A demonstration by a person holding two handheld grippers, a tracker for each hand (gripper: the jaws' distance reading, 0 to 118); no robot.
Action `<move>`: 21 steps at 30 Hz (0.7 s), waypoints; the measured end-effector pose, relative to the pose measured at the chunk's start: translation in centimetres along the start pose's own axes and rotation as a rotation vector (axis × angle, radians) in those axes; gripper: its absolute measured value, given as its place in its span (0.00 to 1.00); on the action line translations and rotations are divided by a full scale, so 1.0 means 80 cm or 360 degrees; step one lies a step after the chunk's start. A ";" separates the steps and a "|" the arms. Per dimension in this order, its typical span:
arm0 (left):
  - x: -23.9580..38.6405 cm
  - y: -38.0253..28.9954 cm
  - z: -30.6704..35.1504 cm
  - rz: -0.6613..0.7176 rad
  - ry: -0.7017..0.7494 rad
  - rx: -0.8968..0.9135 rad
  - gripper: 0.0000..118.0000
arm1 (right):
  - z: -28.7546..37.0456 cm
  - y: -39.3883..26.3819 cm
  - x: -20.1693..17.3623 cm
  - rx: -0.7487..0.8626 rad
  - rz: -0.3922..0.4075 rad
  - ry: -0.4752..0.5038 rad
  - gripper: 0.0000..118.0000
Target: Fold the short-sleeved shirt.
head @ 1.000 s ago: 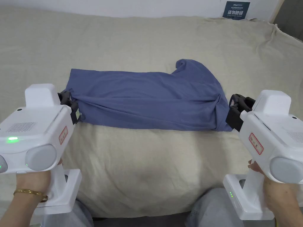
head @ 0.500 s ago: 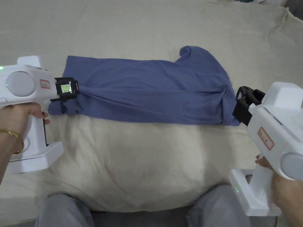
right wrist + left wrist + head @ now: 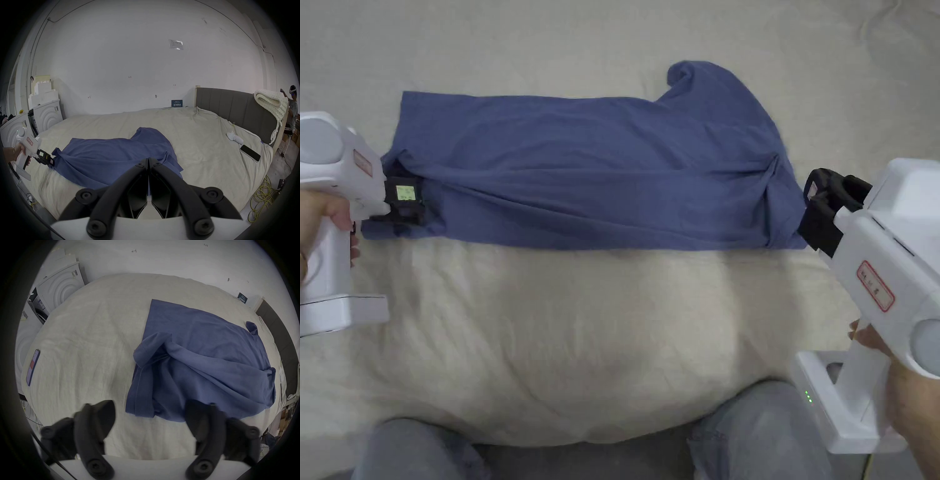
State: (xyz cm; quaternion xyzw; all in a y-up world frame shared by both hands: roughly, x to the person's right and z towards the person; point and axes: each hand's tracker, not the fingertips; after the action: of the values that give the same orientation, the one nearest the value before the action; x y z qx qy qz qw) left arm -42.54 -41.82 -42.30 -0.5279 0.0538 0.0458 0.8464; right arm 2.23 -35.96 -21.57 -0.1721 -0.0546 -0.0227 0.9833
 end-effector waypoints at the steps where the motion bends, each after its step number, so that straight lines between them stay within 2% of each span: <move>1: -0.002 -0.002 -0.002 0.0034 -0.0034 -0.0004 0.36 | -0.002 -0.001 0.001 -0.0022 0.0004 -0.0001 0.00; 2: -0.002 -0.004 -0.004 0.0053 -0.0086 -0.0032 0.20 | -0.003 -0.003 0.001 -0.0032 0.0005 -0.0002 0.00; 3: -0.001 -0.008 -0.006 0.0056 -0.0119 -0.0037 0.11 | -0.004 -0.005 0.003 -0.0039 0.0006 -0.0006 0.00; 4: 0.001 -0.011 -0.007 0.0054 -0.0115 -0.0017 0.03 | -0.004 -0.007 0.004 -0.0048 0.0004 -0.0014 0.00; 5: 0.000 -0.014 -0.013 0.0050 -0.0122 0.0005 0.00 | -0.003 -0.008 0.006 -0.0051 -0.0010 -0.0018 0.00; 7: 0.004 -0.017 -0.016 0.0034 -0.0094 0.0029 0.00 | -0.001 -0.009 0.010 -0.0053 -0.0052 -0.0018 0.00; 10: 0.003 -0.023 -0.002 0.0050 -0.0104 0.0074 0.00 | 0.001 -0.007 0.011 -0.0051 -0.0047 -0.0030 0.00; 15: 0.000 -0.034 0.041 0.0078 -0.0171 0.0302 0.00 | -0.001 0.003 0.017 -0.0064 -0.0062 -0.0019 0.00; 19: 0.003 -0.050 0.067 0.0081 -0.0194 0.0398 0.00 | -0.022 0.018 0.030 -0.0245 -0.0059 -0.0018 0.01; 21: 0.002 -0.055 0.073 0.0083 -0.0203 0.0415 0.00 | -0.036 0.025 0.037 -0.0248 -0.0059 -0.0036 0.02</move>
State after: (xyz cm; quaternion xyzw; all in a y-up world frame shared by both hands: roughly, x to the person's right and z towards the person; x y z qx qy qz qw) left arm -41.53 -38.52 -35.89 -0.4078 0.0191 0.0939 0.9080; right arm 5.57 -35.13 -24.56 -0.2473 -0.0670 -0.0432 0.9657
